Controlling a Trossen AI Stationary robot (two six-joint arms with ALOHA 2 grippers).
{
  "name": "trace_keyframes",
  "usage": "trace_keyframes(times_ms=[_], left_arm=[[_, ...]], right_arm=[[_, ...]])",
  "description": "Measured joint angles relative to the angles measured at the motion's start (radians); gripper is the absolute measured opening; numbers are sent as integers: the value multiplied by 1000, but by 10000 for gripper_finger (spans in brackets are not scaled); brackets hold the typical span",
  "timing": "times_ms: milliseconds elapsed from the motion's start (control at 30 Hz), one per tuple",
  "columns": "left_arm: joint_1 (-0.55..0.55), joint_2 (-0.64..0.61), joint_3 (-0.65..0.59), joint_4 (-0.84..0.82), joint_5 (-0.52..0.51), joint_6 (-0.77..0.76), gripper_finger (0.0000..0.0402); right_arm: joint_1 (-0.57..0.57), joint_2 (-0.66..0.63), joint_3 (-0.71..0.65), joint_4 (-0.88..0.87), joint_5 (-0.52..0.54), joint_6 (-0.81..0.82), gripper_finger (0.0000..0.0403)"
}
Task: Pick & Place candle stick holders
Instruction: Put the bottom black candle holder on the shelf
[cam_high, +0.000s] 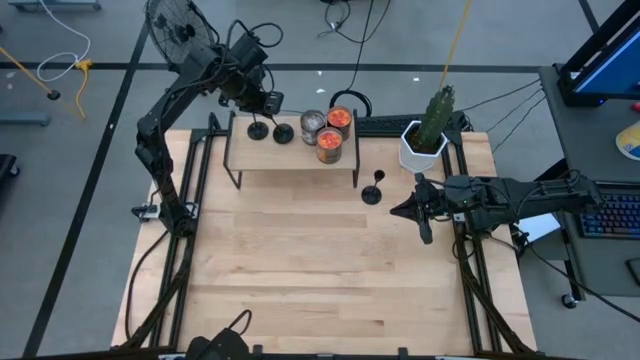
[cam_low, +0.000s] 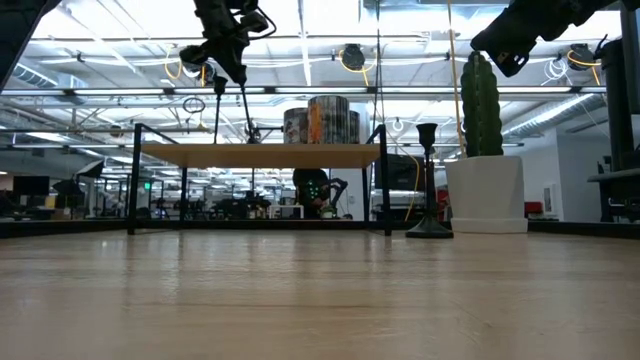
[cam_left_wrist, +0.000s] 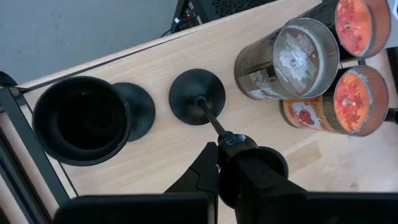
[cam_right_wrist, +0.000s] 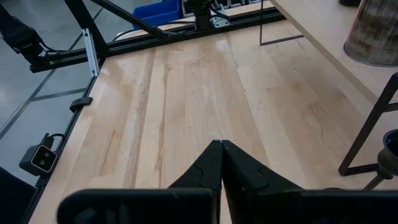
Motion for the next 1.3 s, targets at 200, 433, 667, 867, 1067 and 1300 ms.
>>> trace_keyframes(times_ms=[200, 433, 667, 867, 1067, 1300], left_arm=[[-5, 0, 0, -1, 1, 5, 15], [-5, 0, 0, 20, -7, 7, 30], [-5, 0, 0, 32, -7, -11, 42], [-1, 0, 0, 34, -7, -20, 44], [5, 0, 0, 48, -8, -20, 46], [5, 0, 0, 108, -8, -16, 46]], right_arm=[[0, 0, 0, 0, 0, 0, 4], [0, 0, 0, 0, 0, 0, 4], [0, 0, 0, 0, 0, 0, 4], [0, 0, 0, 0, 0, 0, 4], [0, 0, 0, 0, 0, -3, 4], [0, 0, 0, 0, -1, -3, 4]])
